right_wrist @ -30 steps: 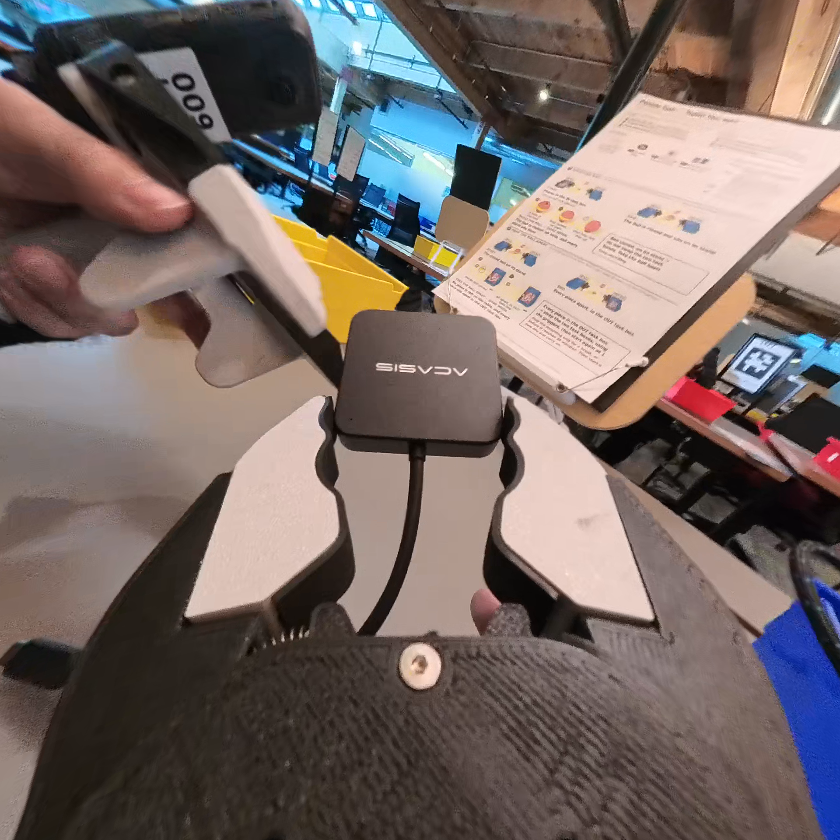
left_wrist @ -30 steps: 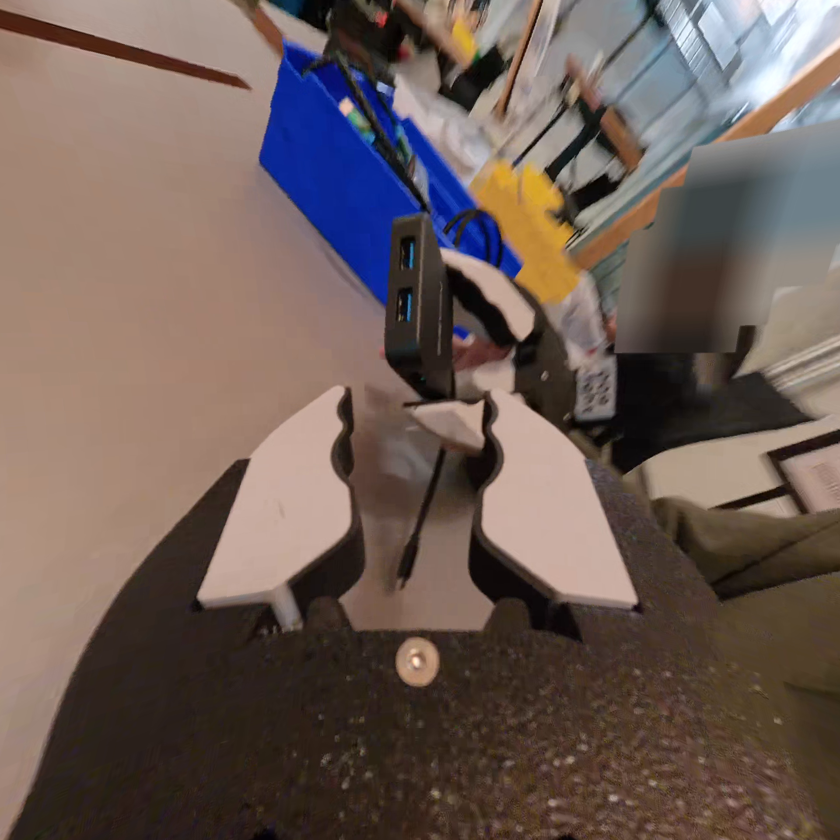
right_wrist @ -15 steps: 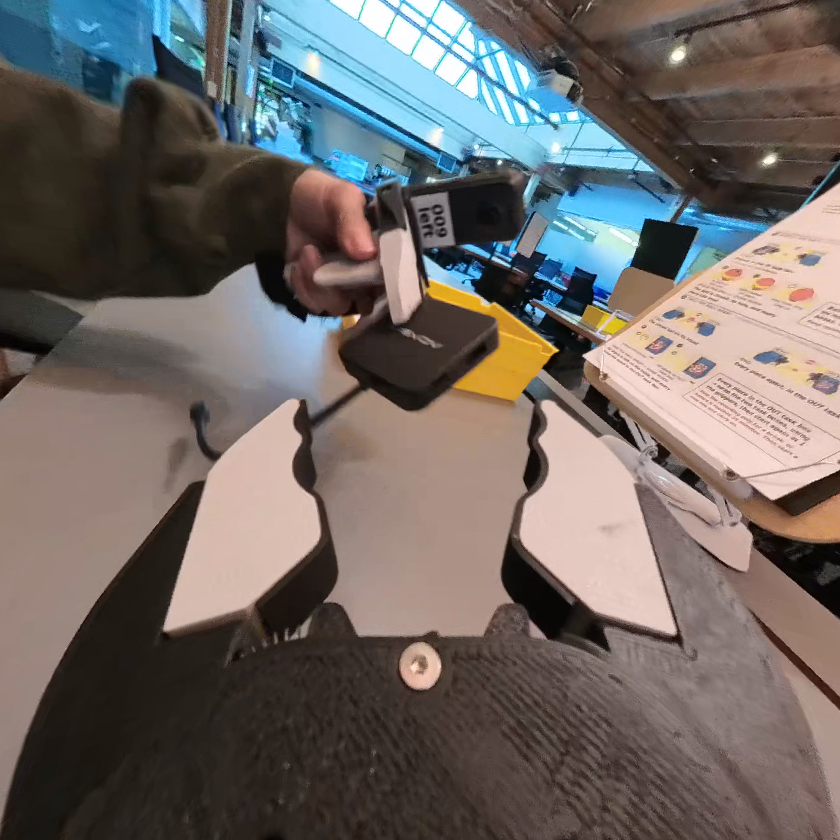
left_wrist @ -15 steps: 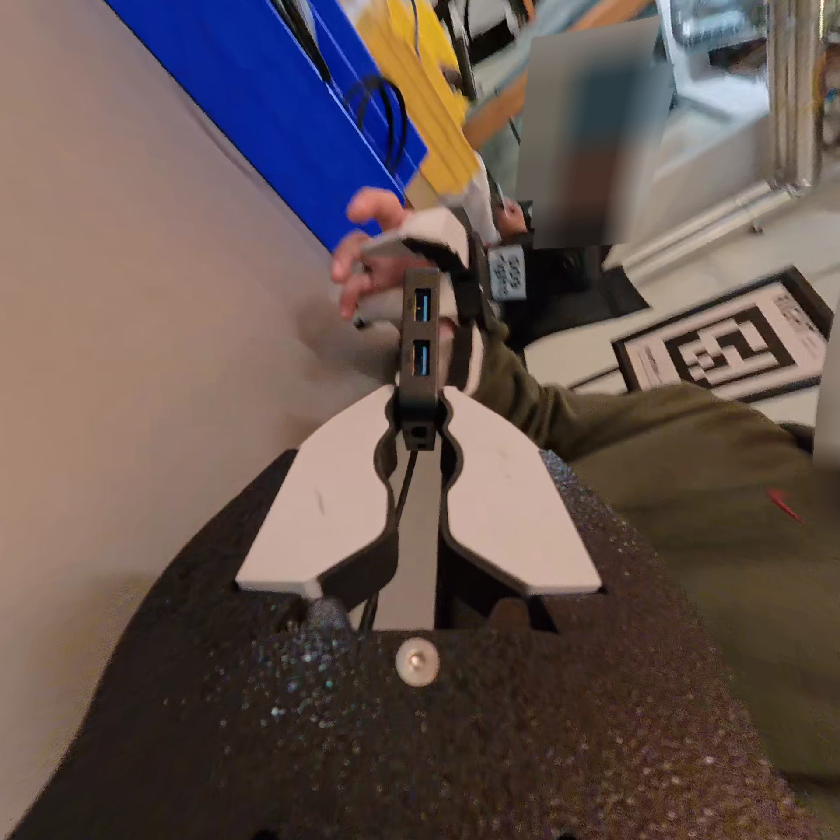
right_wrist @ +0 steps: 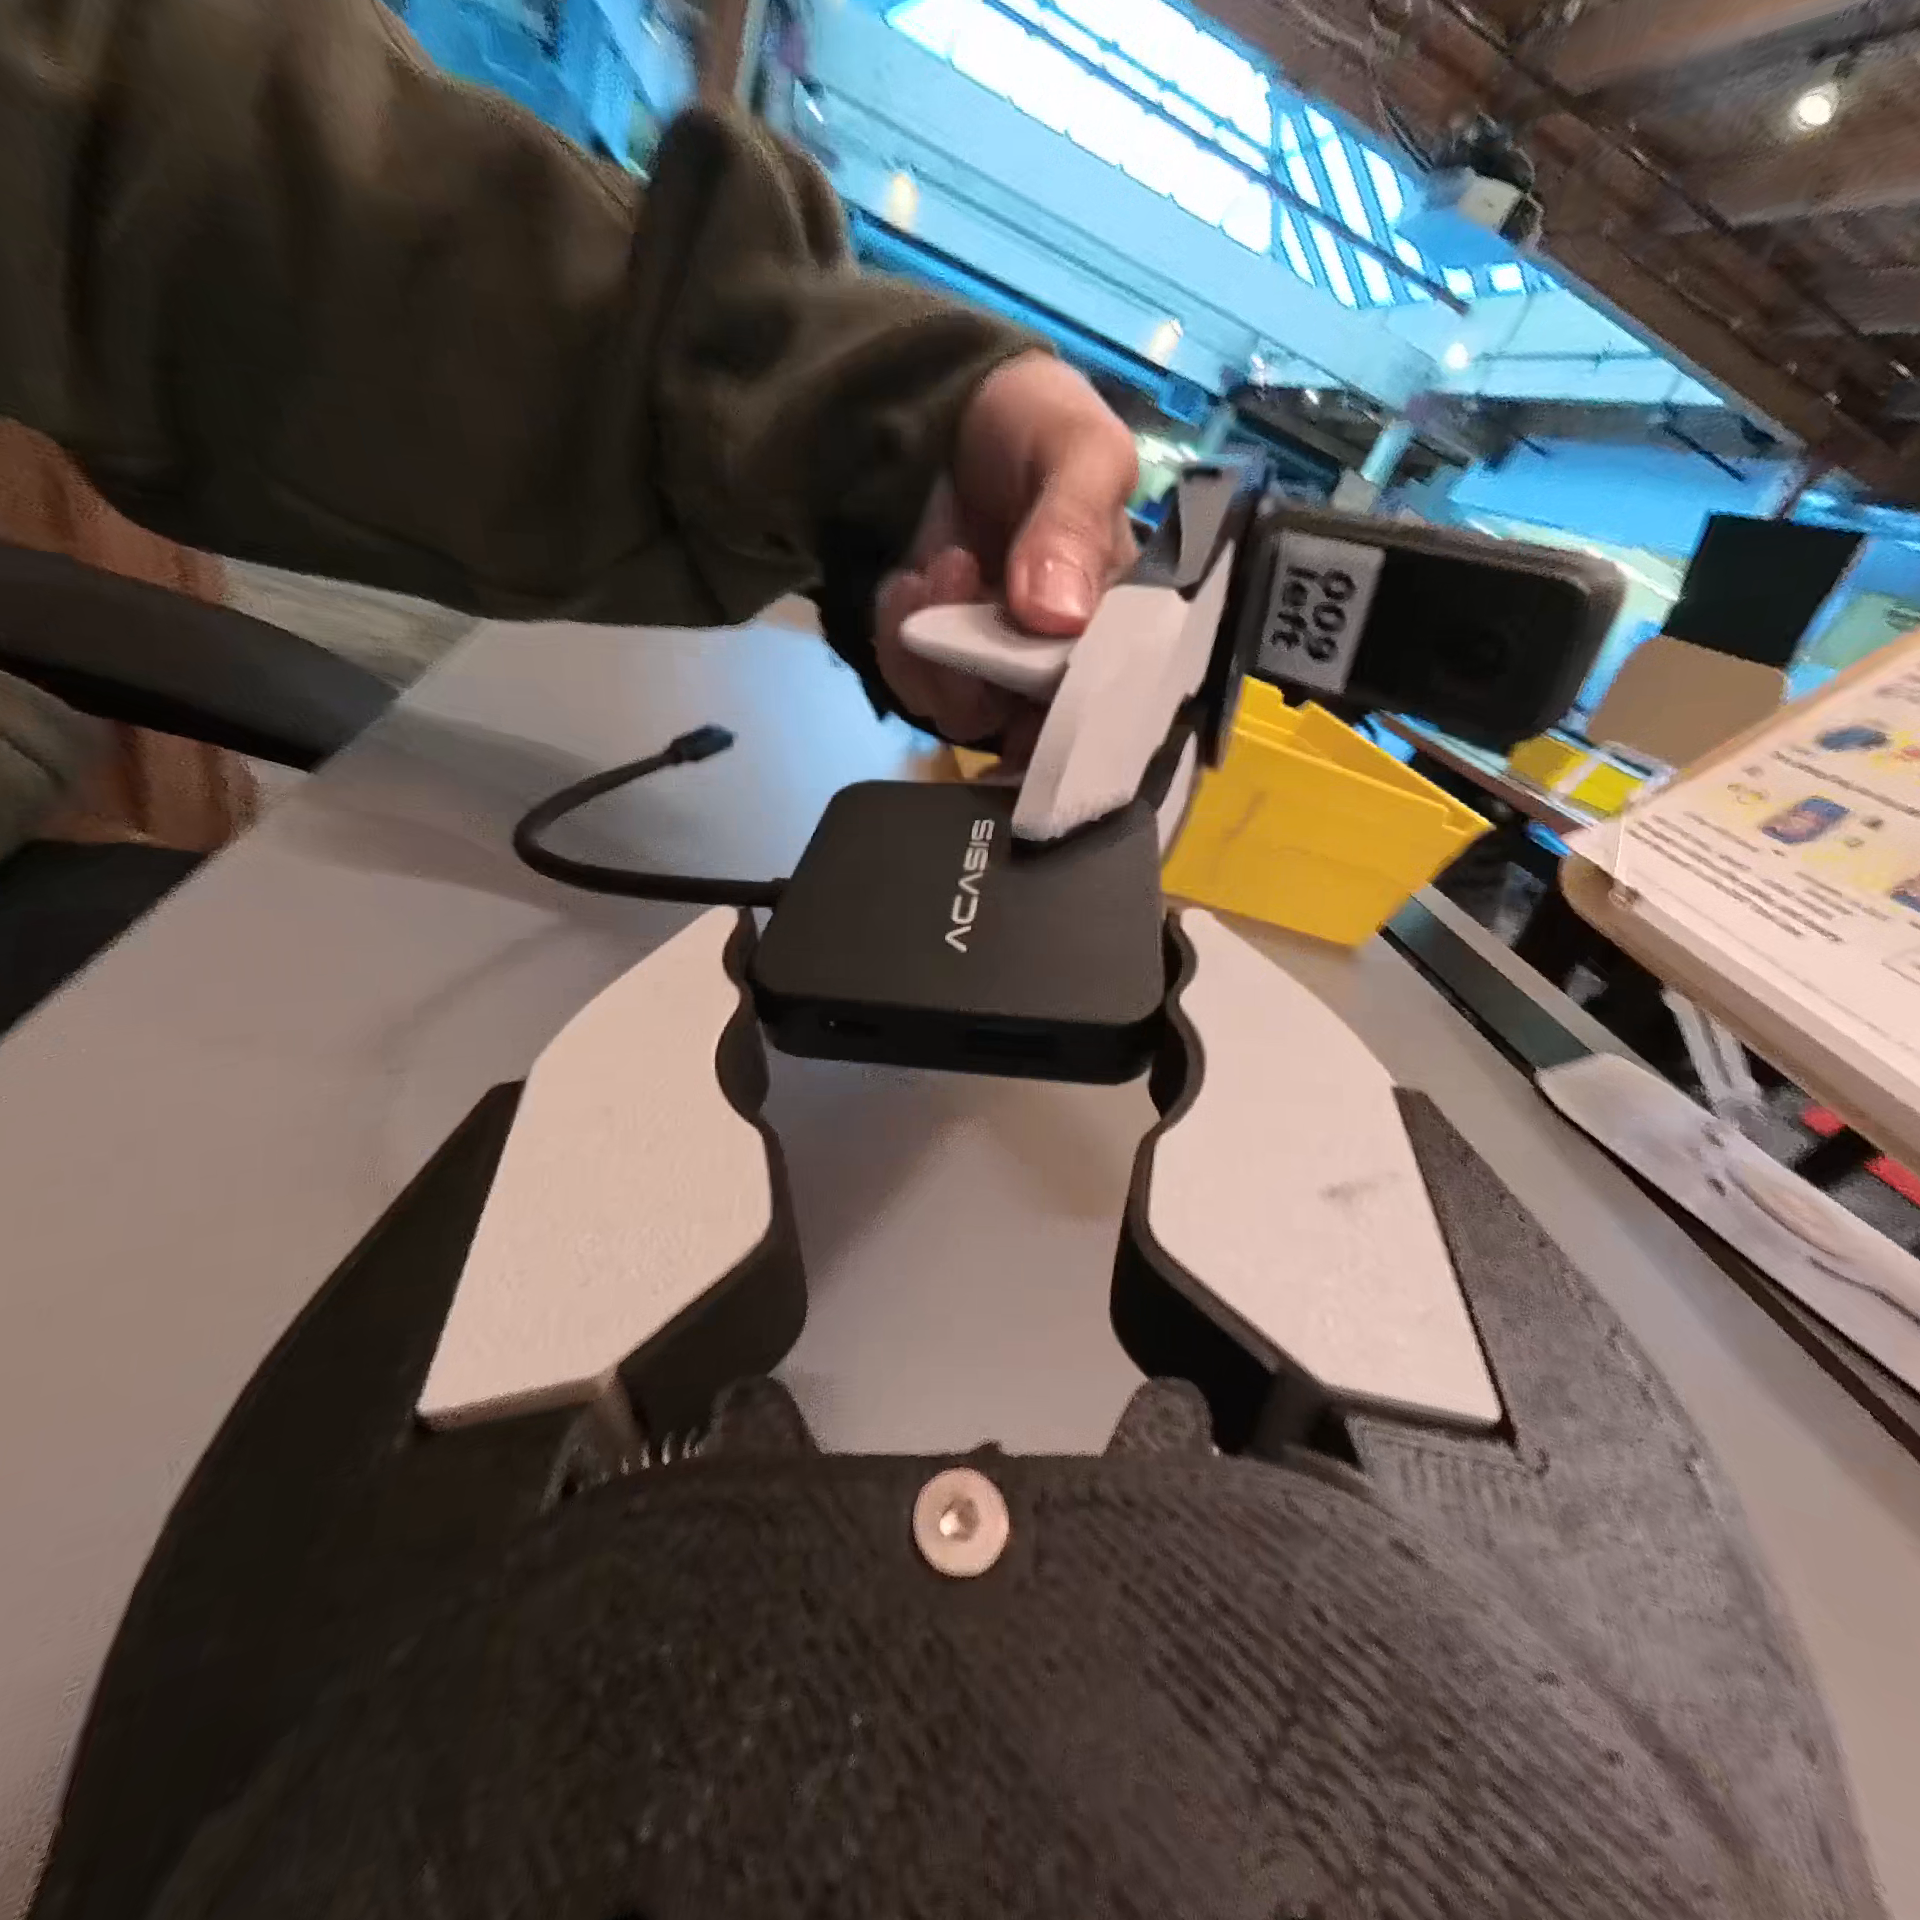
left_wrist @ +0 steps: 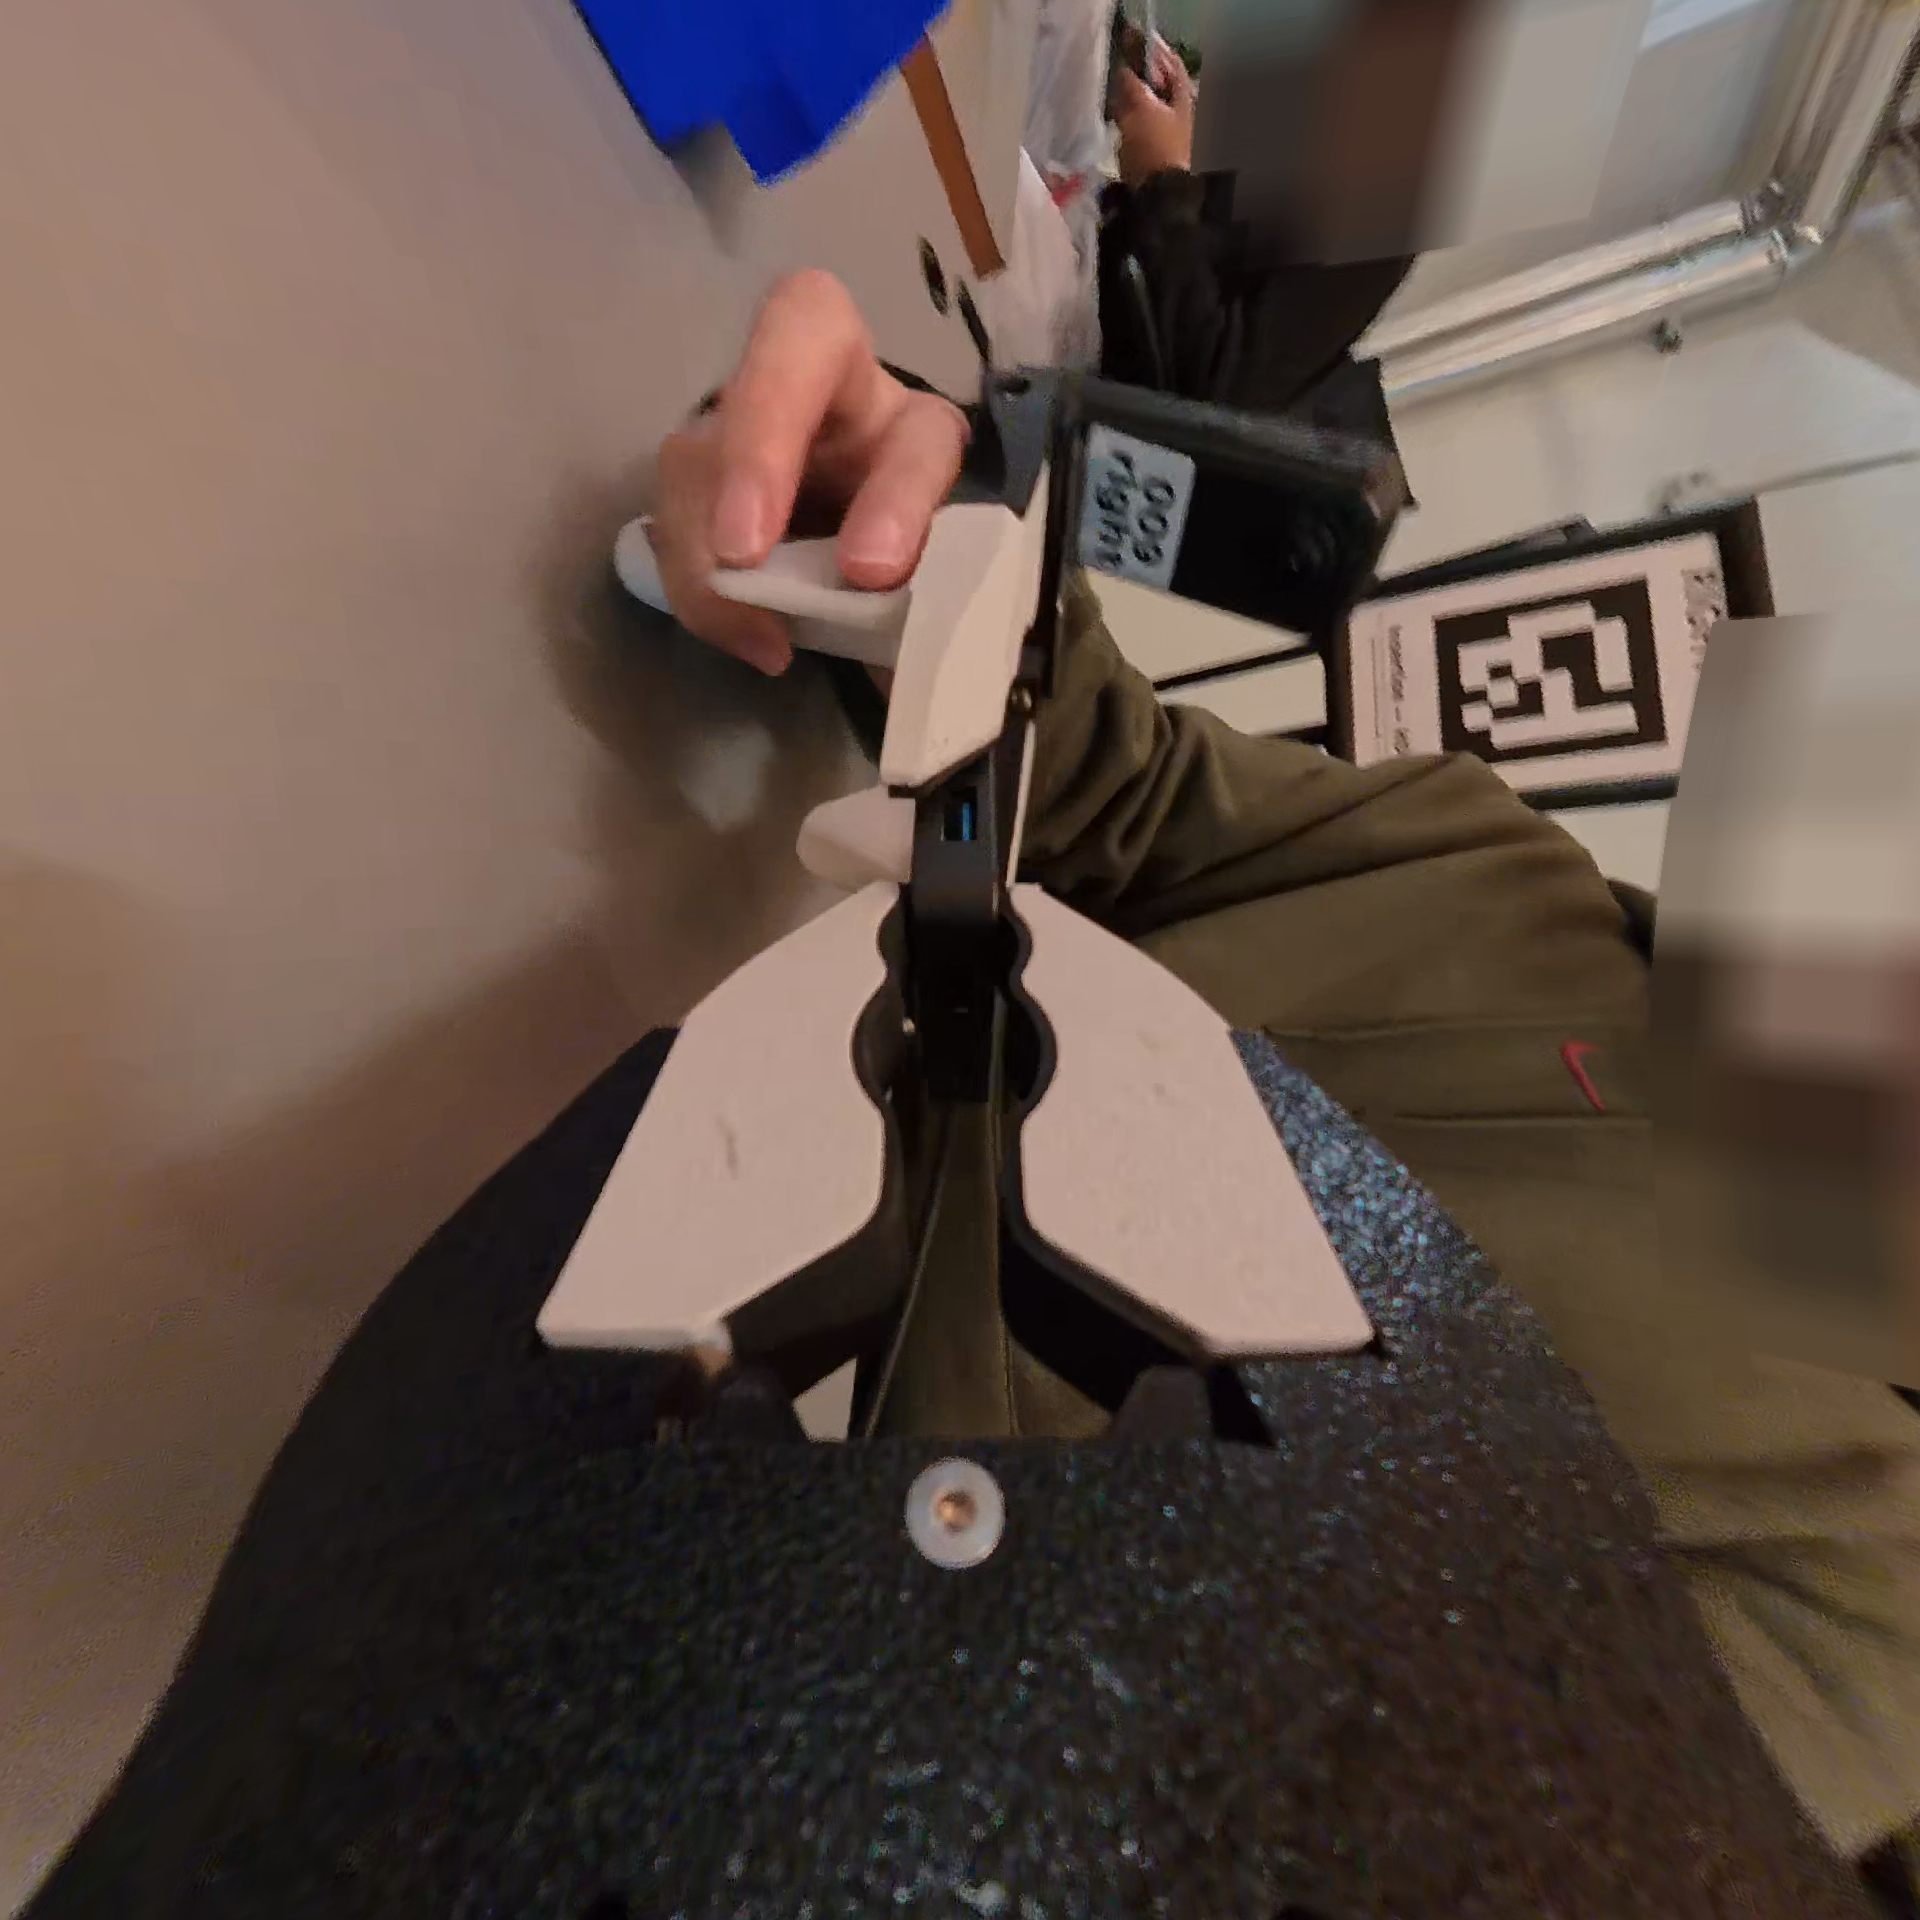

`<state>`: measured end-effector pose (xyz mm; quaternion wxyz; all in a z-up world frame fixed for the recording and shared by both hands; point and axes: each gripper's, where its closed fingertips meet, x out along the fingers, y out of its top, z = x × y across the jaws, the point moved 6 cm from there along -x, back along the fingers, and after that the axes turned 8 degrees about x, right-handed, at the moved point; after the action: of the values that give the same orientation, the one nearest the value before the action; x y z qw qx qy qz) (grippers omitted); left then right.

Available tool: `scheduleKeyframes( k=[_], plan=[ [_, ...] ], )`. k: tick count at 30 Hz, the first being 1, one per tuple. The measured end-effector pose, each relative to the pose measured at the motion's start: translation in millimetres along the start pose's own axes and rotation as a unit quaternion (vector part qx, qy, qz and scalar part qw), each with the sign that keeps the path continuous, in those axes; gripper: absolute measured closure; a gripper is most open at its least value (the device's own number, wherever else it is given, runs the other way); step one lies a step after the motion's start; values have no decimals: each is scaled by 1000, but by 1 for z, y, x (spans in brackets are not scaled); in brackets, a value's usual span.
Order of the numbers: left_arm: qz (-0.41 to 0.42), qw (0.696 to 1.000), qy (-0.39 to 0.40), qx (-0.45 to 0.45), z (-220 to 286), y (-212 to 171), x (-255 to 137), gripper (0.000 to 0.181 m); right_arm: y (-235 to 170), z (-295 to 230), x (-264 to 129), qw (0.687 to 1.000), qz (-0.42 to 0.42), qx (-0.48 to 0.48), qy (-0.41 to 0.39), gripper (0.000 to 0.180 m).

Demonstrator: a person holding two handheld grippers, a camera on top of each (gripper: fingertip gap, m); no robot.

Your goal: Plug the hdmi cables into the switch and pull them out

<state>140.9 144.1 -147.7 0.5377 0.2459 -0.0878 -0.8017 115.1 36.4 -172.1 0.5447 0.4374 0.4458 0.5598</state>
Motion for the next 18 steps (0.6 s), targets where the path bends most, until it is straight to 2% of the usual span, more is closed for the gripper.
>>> scheduleKeyframes(
  k=[6, 12, 15, 18],
  plan=[
    [71, 996, 60, 1, -7, 4, -5, 167, -8, 10, 5, 998, -47, -15, -51, 107],
    [131, 976, 142, 99, 9, 13, -22, 157, 0, 23, -10, 995, 4, 92, -35, 107],
    [149, 943, 249, 164, 23, 16, -49, 152, 4, 32, -24, 988, 54, 140, -39, 107],
    [162, 885, 365, 238, 44, 12, -83, 149, 6, 37, -34, 981, 90, 168, -32, 107]
  ],
)
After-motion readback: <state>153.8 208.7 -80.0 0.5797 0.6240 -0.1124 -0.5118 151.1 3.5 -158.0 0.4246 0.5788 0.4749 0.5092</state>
